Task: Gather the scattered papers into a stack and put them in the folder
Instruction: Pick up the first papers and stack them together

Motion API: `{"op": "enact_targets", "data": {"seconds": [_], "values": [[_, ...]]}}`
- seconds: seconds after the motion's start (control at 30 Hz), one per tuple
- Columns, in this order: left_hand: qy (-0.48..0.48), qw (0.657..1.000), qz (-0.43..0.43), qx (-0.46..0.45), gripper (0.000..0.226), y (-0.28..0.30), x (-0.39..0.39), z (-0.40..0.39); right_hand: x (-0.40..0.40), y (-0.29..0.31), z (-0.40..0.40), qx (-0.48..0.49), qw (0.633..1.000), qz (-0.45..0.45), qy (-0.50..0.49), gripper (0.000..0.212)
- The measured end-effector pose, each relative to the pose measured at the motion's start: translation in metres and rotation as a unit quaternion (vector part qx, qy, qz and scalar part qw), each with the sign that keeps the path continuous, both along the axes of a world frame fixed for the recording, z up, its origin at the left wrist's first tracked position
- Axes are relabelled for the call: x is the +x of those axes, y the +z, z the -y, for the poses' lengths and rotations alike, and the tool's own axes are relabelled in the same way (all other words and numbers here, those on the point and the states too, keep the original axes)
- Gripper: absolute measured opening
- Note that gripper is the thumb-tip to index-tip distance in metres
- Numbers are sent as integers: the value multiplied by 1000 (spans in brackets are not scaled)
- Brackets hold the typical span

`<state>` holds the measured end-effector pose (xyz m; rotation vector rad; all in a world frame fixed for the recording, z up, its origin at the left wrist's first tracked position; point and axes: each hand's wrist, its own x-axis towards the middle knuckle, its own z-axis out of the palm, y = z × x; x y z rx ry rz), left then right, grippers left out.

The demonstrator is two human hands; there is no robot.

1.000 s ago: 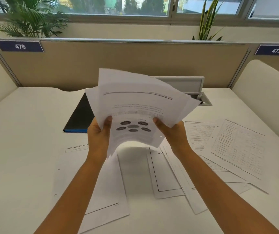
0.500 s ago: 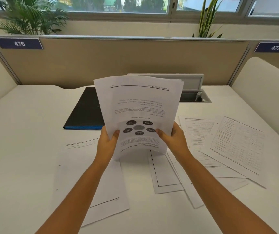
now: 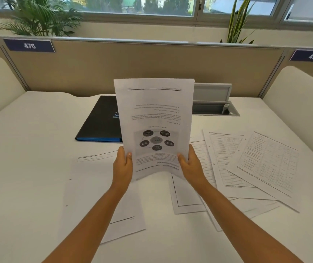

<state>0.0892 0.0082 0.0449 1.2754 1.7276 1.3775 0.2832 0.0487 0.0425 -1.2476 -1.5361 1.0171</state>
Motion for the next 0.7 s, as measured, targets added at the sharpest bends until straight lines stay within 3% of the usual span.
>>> {"op": "enact_targets", "data": {"seconds": [0.1, 0.27, 0.4, 0.5, 0.6, 0.7], "values": [[50, 999, -11, 14, 7, 8, -10, 9, -7, 5, 1, 7, 1000, 11, -21, 32], [161, 986, -43, -23, 5, 12, -42, 39, -41, 9, 13, -61, 993, 79, 62, 34], [253, 958, -104, -91, 10, -5, -72, 75, -70, -7, 33, -104, 977, 154, 102, 37], [257, 939, -141, -181, 15, -17, -88, 95, -81, -21, 46, -126, 965, 194, 126, 37], [278, 891, -200, -297, 31, -21, -93, 103, -89, -29, 57, -129, 945, 272, 130, 38], [288, 881, -201, -316, 43, -22, -90, 102, -95, -28, 60, -121, 923, 338, 140, 41]]}}
